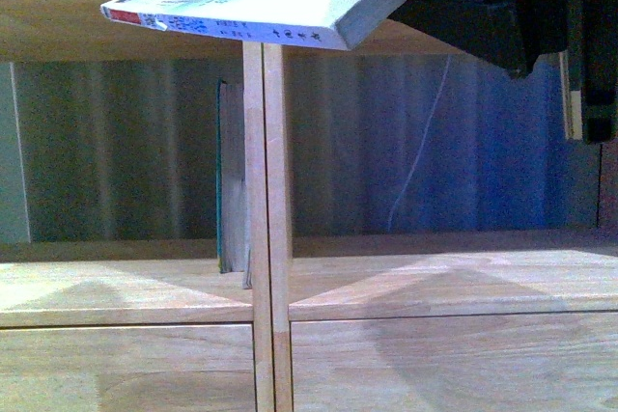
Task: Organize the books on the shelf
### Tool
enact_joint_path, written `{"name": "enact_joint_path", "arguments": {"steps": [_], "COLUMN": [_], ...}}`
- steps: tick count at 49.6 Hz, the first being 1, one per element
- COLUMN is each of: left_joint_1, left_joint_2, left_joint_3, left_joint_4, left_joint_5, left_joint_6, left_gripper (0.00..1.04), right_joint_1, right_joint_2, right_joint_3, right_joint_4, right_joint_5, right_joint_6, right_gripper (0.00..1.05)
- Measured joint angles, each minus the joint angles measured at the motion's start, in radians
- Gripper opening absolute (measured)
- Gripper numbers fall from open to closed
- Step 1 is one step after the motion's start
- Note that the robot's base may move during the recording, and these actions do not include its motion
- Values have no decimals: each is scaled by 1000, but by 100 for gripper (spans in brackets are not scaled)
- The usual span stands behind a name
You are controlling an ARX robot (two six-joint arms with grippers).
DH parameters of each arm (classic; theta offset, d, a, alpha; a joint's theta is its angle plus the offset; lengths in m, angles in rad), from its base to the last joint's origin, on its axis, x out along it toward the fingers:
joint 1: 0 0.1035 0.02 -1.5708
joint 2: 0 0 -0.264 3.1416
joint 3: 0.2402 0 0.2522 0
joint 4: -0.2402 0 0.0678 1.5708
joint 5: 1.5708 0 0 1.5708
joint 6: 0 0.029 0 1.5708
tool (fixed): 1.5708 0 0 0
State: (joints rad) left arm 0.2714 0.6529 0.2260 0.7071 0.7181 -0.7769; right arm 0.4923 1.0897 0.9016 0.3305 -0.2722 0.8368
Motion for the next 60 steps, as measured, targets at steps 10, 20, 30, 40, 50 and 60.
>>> {"name": "enact_joint_path", "arguments": {"steps": [10, 20, 30, 40, 50, 60], "left_joint_1": [-43, -145, -230, -265, -311, -346], "left_joint_2": [97, 125, 160, 179, 182, 184], "left_joint_3": [55, 90, 123, 145, 146, 148], "left_joint_4": [242, 281, 308, 308, 307, 289], "left_joint_5": [-64, -152, -214, -245, -274, -301], "left_joint_6": [-329, -443, -477, -477, -470, -456], "left_gripper": [97, 97, 97, 97, 97, 97], "right_joint_1": [30, 58, 109, 183, 220, 240], "right_joint_2": [8, 8, -25, -79, -95, -102], "right_joint_3": [0, 0, -21, -64, -65, -65], "right_joint_4": [0, -2, -16, -25, -26, -29], "right_joint_5": [17, 17, 11, 12, 40, 57], "right_joint_6": [0, 1, 6, 15, 15, 15], "right_gripper": [7, 7, 7, 7, 7, 7]}}
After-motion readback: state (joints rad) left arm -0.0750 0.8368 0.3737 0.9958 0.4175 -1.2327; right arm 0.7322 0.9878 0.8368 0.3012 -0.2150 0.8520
